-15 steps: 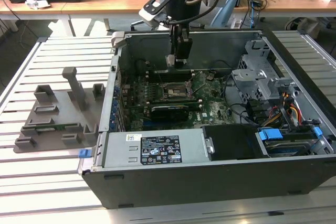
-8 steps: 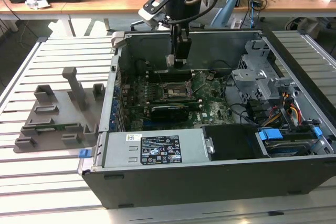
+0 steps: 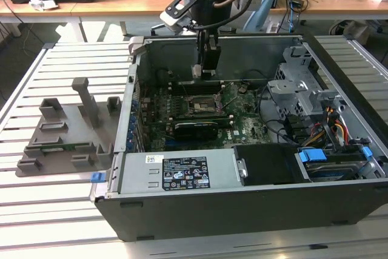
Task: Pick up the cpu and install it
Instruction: 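Place the cpu into insertion slot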
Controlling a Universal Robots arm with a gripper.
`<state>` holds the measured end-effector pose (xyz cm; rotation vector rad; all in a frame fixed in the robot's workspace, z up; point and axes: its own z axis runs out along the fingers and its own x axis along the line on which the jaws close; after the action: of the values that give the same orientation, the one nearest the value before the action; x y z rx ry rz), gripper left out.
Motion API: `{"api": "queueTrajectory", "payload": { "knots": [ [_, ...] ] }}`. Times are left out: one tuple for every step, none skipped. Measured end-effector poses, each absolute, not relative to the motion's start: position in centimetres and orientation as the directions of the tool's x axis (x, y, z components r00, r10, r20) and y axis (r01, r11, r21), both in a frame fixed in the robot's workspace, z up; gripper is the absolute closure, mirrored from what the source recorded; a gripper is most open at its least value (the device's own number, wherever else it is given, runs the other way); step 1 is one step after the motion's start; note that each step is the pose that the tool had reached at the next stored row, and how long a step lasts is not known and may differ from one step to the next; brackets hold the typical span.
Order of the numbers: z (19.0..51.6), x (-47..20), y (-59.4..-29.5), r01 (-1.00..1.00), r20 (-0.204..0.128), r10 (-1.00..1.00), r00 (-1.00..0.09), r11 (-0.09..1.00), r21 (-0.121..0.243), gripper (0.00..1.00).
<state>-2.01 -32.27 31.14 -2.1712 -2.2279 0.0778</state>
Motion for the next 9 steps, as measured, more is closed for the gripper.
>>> {"api": "queueTrajectory", "payload": {
  "knots": [
    [31.1,-2.01,-32.23,0.998,-0.014,1.0,-0.026,0.025,-0.057,0.45],
    [31.04,-2.01,-32.17,0.998,-0.013,1.0,-0.026,0.025,-0.056,0.45],
    [31.0,-2.01,-32.09,0.998,-0.014,1.0,-0.026,0.025,-0.057,0.45],
    [30.95,-2.0,-32.05,0.998,-0.013,1.0,-0.026,0.026,-0.056,0.45],
    [30.92,-2.0,-32.04,0.998,-0.013,1.0,-0.026,0.026,-0.056,0.45],
    [30.9,-2.01,-32.03,0.998,-0.014,1.0,-0.026,0.025,-0.057,0.45],
    [30.87,-2.01,-32.02,0.998,-0.014,1.0,-0.026,0.025,-0.057,0.45],
    [30.84,-2.01,-32.01,0.998,-0.014,1.0,-0.026,0.025,-0.057,0.45],
    [30.81,-2.01,-32.0,0.998,-0.014,1.0,-0.026,0.025,-0.056,0.45]
  ]
}}
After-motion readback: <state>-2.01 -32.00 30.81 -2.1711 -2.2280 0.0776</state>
